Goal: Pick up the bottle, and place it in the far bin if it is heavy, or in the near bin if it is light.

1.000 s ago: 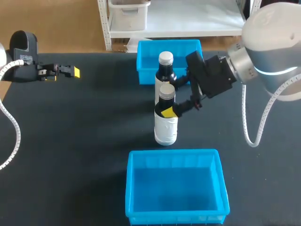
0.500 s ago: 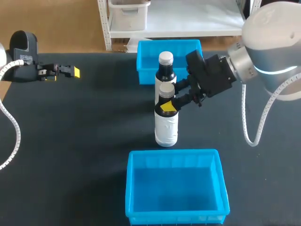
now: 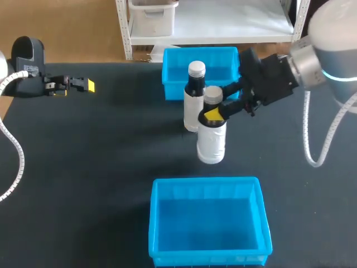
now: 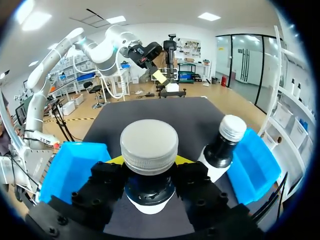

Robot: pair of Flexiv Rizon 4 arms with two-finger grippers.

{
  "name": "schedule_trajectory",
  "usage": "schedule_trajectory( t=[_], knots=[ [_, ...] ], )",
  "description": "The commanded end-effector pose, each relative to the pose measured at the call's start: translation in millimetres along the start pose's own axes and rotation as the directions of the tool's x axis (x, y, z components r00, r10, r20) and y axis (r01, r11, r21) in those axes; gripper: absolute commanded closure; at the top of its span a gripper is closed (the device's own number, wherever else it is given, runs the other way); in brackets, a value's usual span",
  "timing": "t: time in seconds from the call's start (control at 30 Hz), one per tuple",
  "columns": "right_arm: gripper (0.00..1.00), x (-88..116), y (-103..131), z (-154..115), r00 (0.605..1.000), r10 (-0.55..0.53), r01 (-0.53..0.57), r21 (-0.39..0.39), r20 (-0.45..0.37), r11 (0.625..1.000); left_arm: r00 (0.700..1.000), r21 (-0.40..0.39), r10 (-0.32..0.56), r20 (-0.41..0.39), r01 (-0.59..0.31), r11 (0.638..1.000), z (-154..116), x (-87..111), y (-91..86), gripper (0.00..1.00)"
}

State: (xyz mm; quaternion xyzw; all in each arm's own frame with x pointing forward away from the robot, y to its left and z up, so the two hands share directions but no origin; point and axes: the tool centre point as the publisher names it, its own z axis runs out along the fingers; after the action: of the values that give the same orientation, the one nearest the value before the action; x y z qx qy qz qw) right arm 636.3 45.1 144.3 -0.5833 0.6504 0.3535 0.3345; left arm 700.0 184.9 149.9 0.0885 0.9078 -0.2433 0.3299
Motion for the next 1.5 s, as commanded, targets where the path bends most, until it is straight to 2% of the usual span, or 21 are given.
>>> schedule_trajectory(
  t=[0.03,0.53,0.7,0.83,1.0,1.17,1.27,1.4,1.5],
  knots=[
    [0.76,3.0,5.8,-24.8,1.0,0.006,-0.006,0.033,-0.003,0.999,1.0,0.0,0.0,0.0,0.0,1.0,0.0,0.0,0.0,0.0],
    [0.81,19.4,-7.6,-108.9,0.998,0.066,-0.063,0.153,-0.019,0.986,1.0,0.0,0.0,0.0,0.0,1.0,0.0,0.0,0.0,0.0],
    [0.82,8.4,3.5,-129.7,0.998,0.064,-0.061,0.153,-0.017,0.986,1.0,0.0,0.0,0.0,0.0,1.0,0.0,0.0,0.0,0.0],
    [0.84,-7.9,20.0,-138.4,0.999,0.043,-0.041,0.111,-0.014,0.993,1.0,0.0,0.0,0.0,0.0,1.0,0.0,0.0,0.0,0.0],
    [0.85,-30.9,46.1,-136.9,1.0,0.004,-0.004,0.044,0.007,0.999,1.0,0.0,0.0,0.0,0.0,1.0,0.0,0.0,0.0,0.0],
    [0.85,-52.4,75.1,-123.0,0.998,-0.051,0.051,-0.028,0.029,0.998,1.0,0.0,0.0,0.0,0.0,1.0,0.0,0.0,0.0,0.0],
    [0.87,-62.2,92.0,-109.3,0.995,-0.092,0.096,-0.087,0.047,0.992,1.0,0.0,0.0,0.0,0.0,1.0,0.0,0.0,0.0,0.0],
    [0.97,-70.0,110.8,-85.2,0.987,-0.143,0.153,-0.175,0.068,0.973,1.0,0.0,0.0,0.0,0.0,1.0,0.0,0.0,0.0,0.0],
    [0.95,-73.5,121.9,-65.3,0.983,-0.167,0.181,-0.234,0.079,0.955,1.0,0.0,0.0,0.0,0.0,1.0,0.0,0.0,0.0,0.0]
  ],
)
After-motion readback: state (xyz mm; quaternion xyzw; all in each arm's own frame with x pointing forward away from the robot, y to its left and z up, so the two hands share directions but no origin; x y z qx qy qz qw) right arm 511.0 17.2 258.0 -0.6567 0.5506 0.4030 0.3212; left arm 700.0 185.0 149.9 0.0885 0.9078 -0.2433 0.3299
